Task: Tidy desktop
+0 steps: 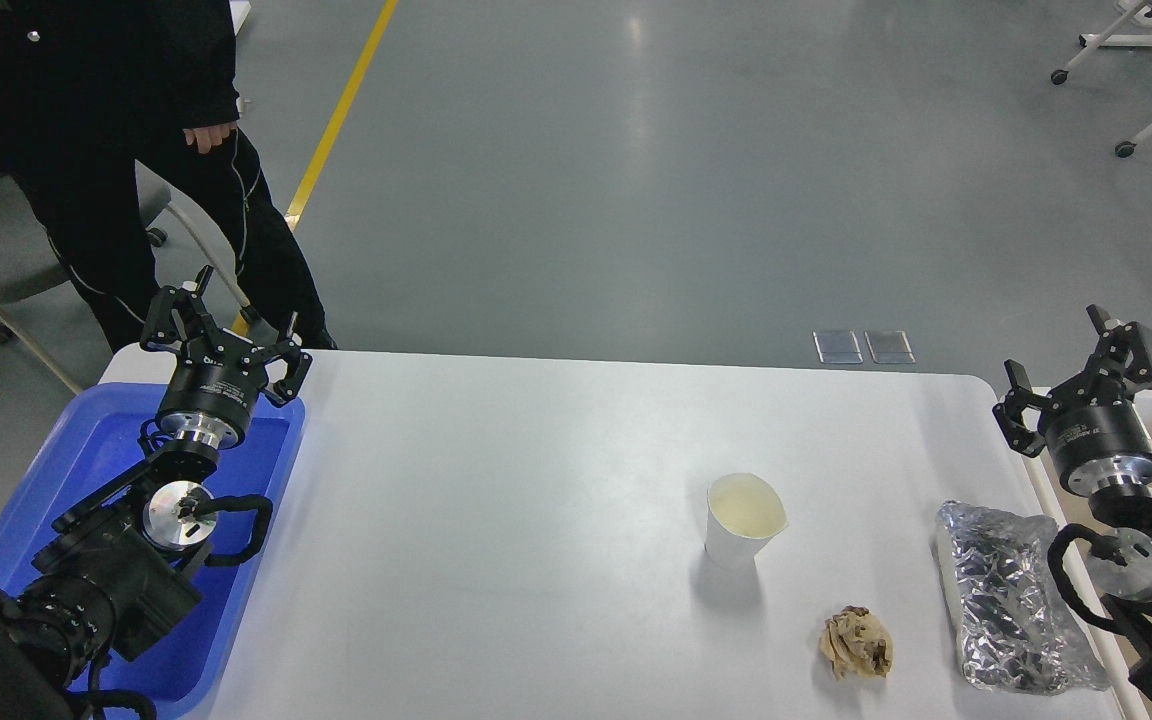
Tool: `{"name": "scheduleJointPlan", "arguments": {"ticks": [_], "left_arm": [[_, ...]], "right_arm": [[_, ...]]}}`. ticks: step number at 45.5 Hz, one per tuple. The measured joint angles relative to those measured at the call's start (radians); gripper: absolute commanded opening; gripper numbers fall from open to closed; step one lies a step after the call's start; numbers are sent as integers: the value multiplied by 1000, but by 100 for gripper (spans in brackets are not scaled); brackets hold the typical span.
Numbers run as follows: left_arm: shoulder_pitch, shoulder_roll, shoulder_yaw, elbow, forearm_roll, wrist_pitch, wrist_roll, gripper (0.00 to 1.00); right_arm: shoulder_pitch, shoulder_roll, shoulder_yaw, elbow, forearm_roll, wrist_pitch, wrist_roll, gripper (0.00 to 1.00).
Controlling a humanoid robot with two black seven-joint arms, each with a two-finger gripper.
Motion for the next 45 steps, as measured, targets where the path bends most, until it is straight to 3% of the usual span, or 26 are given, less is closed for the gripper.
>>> {"name": "scheduleJointPlan", "arguments": {"ticks": [8, 17, 31, 45], "left_arm": [[0, 0, 0, 0, 0, -1, 0, 100], [0, 0, 0, 0, 0, -1, 0, 100], [0, 0, 0, 0, 0, -1, 1, 100], [0, 0, 0, 0, 0, -1, 1, 100]], "right_arm": [[1, 4, -15, 14, 0, -2, -11, 100], [2, -45, -57, 67, -9, 0, -71, 100], [114, -258, -270, 262, -121, 20, -227, 100], [277, -473, -536, 496, -392, 148, -301, 100]]}}
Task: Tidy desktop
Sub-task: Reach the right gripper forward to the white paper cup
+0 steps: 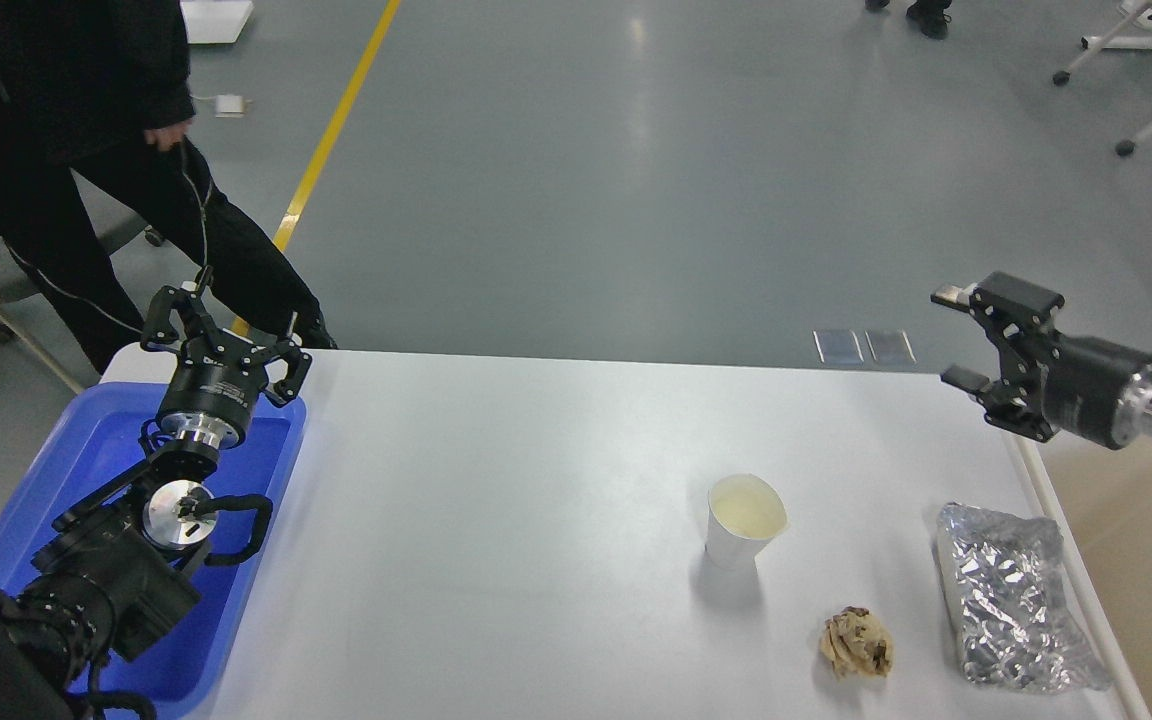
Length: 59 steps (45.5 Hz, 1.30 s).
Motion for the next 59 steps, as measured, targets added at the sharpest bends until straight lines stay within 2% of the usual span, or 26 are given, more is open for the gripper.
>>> {"name": "scheduleJointPlan", "arguments": {"ticks": [4, 7, 10, 18, 25, 33, 46, 59], "left_arm": [[0, 0, 0, 0, 0, 0, 0, 100], [0, 0, 0, 0, 0, 0, 0, 100], [0, 0, 0, 0, 0, 0, 0, 100], [0, 0, 0, 0, 0, 0, 0, 100], [0, 0, 0, 0, 0, 0, 0, 100], [0, 0, 0, 0, 0, 0, 0, 100], [0, 0, 0, 0, 0, 0, 0, 100], [0, 0, 0, 0, 0, -1, 0, 100]], "right_arm": [[29, -39, -40, 50, -77, 25, -25, 100], [50, -58, -62, 80, -136, 39, -66, 100], [74, -69, -78, 107, -196, 58, -122, 100], [149, -25, -124, 173, -324, 115, -309, 100], [230, 66, -185, 204, -377, 163, -399, 100], [343, 223, -327, 215, -414, 198, -448, 100], [420, 437, -467, 93, -462, 214, -474, 100], [426, 531, -505, 8, -538, 216, -480, 99]]}}
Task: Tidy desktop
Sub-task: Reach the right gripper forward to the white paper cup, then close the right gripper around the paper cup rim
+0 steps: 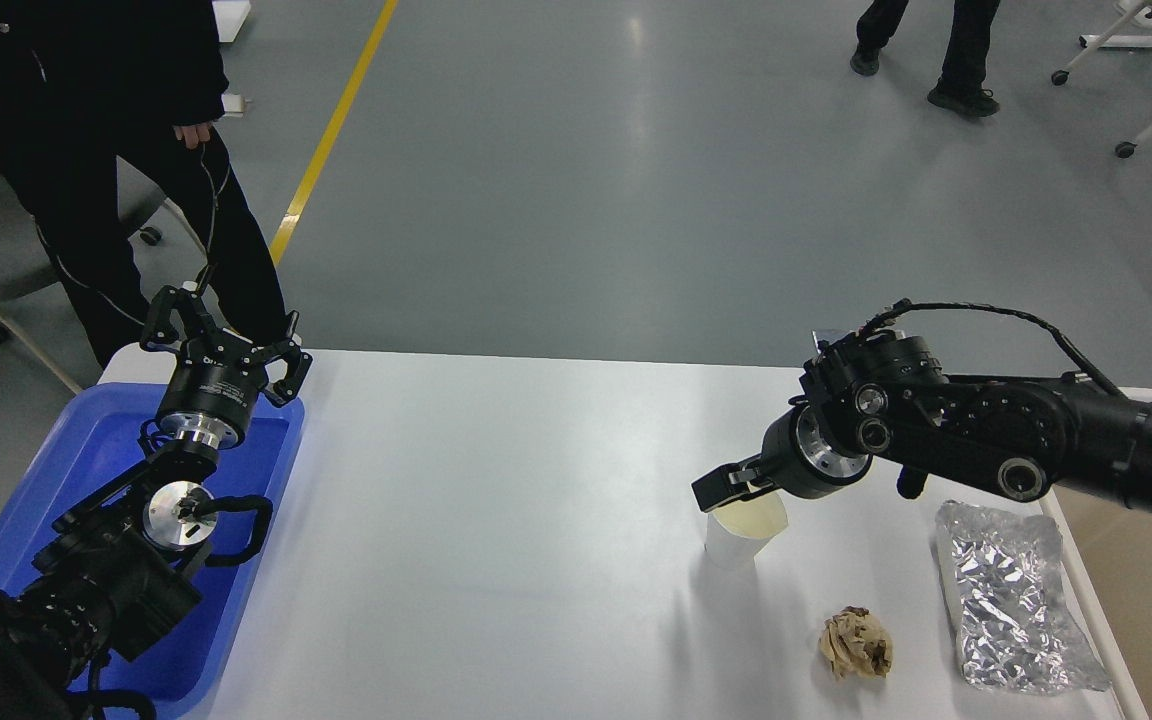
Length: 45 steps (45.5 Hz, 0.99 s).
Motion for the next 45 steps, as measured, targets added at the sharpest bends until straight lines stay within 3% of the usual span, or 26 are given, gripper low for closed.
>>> {"name": "scheduleJointPlan", "arguments": {"ticks": [22, 26, 27, 28, 30, 32, 35, 39, 42, 45], "left_arm": [[1, 0, 0, 0, 0, 0, 0, 100], [1, 0, 0, 0, 0, 0, 1, 100], [1, 0, 0, 0, 0, 0, 1, 100], [1, 0, 0, 0, 0, 0, 1, 100], [1, 0, 0, 0, 0, 0, 1, 100], [1, 0, 0, 0, 0, 0, 1, 100], [1, 0, 0, 0, 0, 0, 1, 100], [1, 0, 0, 0, 0, 0, 1, 100], [1, 0, 0, 0, 0, 0, 1, 100], [1, 0, 0, 0, 0, 0, 1, 100]], "right_arm": [[-32, 5, -11, -73, -28, -3, 7, 95], [-42, 4, -13, -80, -30, -4, 7, 77], [-46, 4, -13, -82, -31, -4, 8, 59], [-50, 4, -14, -83, -31, -4, 8, 47], [-53, 4, -14, -84, -31, -4, 8, 32], [-60, 4, -14, -88, -32, -5, 9, 30], [-67, 4, -15, -92, -32, -5, 10, 18], [-75, 4, -16, -96, -32, -4, 11, 14], [-78, 4, -17, -99, -33, -3, 11, 3], [-80, 4, -18, -101, -33, -3, 12, 0]]}}
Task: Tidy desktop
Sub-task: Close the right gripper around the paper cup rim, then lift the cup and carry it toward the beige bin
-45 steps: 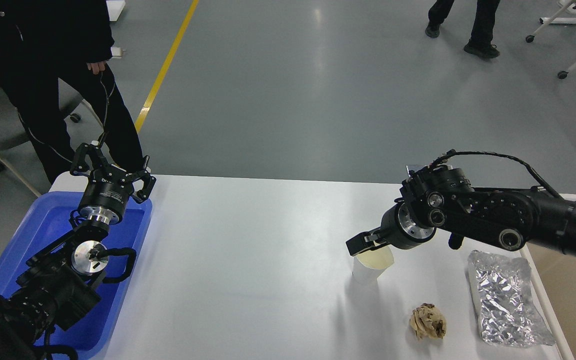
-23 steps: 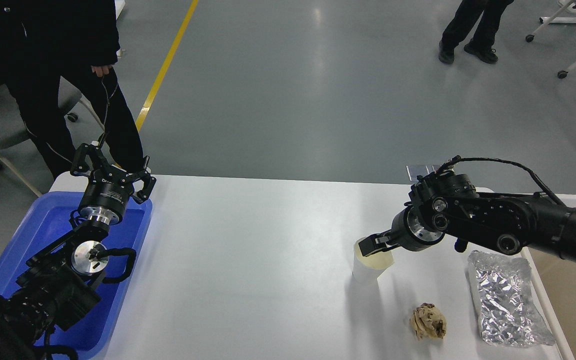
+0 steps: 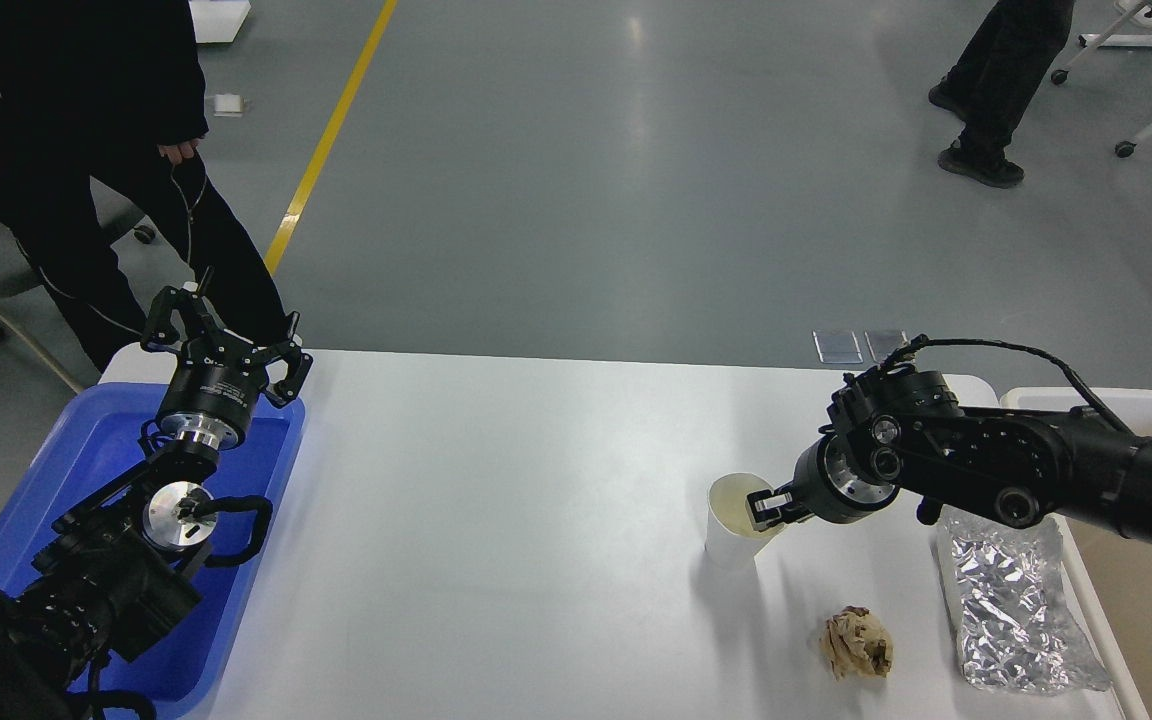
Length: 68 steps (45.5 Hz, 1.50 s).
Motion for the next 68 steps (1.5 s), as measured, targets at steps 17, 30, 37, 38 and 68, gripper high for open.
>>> {"name": "scheduleJointPlan", "arguments": {"ticks": [17, 30, 37, 38, 68], "left_arm": [[0, 0, 0, 0, 0, 0, -1, 100], [0, 0, 0, 0, 0, 0, 0, 100], [0, 0, 0, 0, 0, 0, 0, 100], [0, 0, 0, 0, 0, 0, 0, 100], [0, 0, 0, 0, 0, 1, 0, 100]], "right_arm": [[11, 3, 0, -1, -6, 3, 1, 0], [16, 6, 0, 0, -23, 3, 8, 0], [29, 3, 0, 3, -25, 5, 9, 0], [32, 2, 1, 3, -25, 6, 9, 0], [262, -167, 33, 187, 17, 165, 10, 0]]}}
